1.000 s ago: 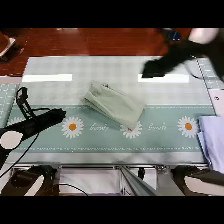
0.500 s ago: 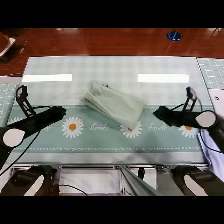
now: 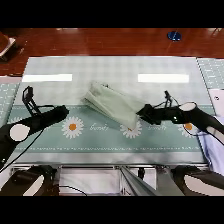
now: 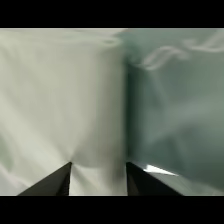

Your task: Fold the shirts.

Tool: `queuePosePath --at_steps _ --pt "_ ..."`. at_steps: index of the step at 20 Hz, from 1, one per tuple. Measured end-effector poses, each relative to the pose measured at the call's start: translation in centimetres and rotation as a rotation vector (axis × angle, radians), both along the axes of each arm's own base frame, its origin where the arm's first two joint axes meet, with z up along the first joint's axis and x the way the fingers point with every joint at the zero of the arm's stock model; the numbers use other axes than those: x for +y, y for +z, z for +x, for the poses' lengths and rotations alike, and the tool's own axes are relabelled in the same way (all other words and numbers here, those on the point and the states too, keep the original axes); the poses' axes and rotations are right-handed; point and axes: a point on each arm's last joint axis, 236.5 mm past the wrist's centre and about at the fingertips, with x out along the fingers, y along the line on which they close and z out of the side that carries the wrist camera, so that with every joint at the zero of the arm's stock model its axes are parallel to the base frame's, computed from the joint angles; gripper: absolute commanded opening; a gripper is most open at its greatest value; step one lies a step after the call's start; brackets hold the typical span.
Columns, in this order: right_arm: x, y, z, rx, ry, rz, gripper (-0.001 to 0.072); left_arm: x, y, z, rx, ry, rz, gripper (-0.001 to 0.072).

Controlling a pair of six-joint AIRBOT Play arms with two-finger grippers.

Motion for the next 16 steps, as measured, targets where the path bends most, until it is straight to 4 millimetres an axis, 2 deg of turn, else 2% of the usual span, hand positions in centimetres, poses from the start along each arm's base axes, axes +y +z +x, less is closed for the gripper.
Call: queuePosePath --at_steps 1,2,4,5,7,9,11,13,16 --pt "0.9 -0.3 0.3 0.001 0.039 0.005 0.0128 0.0 0.0 0.1 -0.001 0.002 -0.002 0.0018" --pt "1.8 -0.4 0.7 -0.008 0.083 0.005 0.002 0.0 0.0 0.1 -0.002 0.004 -0.006 0.0018" --pt "3.5 0.9 2.3 -0.065 0.158 0.025 0.002 -0.1 0.0 0.1 0.0 0.006 -0.009 0.0017" --pt "4.5 2.3 3.2 -0.104 0.204 0.044 0.002 -0.1 0.0 0.1 -0.001 0.006 -0.01 0.0017" --pt "5.8 5.9 5.2 -0.198 0.303 0.059 0.002 -0.1 0.0 0.2 -0.001 0.008 -0.012 0.0017" --pt "6.1 10.4 7.2 -0.307 0.39 0.029 0.002 -0.1 0.0 0.2 0.0 0.008 -0.012 0.0017" --pt "5.7 15.7 9.2 -0.419 0.434 -0.007 0.002 -0.1 0.0 0.2 -0.001 0.008 -0.013 0.0018" --pt "4.2 20.9 11.0 -0.513 0.437 -0.047 0.002 -0.2 0.0 0.1 0.0 0.007 -0.015 0.0018" --pt "0.4 26.9 12.3 -0.583 0.4 -0.105 0.002 -0.5 0.0 0.0 0.003 -0.005 -0.015 0.0018"
